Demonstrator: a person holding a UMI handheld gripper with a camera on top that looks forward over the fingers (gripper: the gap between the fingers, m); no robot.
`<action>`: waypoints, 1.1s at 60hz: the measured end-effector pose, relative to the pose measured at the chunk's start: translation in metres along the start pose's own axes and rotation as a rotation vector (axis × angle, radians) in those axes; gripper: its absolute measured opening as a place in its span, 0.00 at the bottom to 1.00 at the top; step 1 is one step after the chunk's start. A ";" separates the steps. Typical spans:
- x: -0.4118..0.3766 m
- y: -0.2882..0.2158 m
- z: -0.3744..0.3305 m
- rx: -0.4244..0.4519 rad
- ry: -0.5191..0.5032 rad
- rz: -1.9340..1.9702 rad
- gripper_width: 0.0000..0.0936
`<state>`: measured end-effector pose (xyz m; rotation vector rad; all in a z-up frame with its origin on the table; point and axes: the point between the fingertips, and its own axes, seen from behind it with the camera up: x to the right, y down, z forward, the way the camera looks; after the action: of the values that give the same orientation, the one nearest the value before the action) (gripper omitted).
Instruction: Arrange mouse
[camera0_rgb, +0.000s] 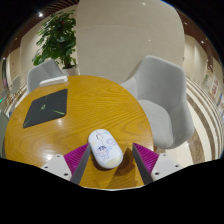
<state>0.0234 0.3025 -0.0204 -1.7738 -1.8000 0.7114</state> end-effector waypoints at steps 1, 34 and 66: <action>-0.001 -0.001 0.002 0.000 0.002 0.004 0.93; 0.002 -0.027 0.012 -0.005 0.123 0.038 0.39; -0.265 -0.181 0.046 0.124 -0.021 0.017 0.39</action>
<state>-0.1359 0.0353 0.0701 -1.7087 -1.7172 0.8329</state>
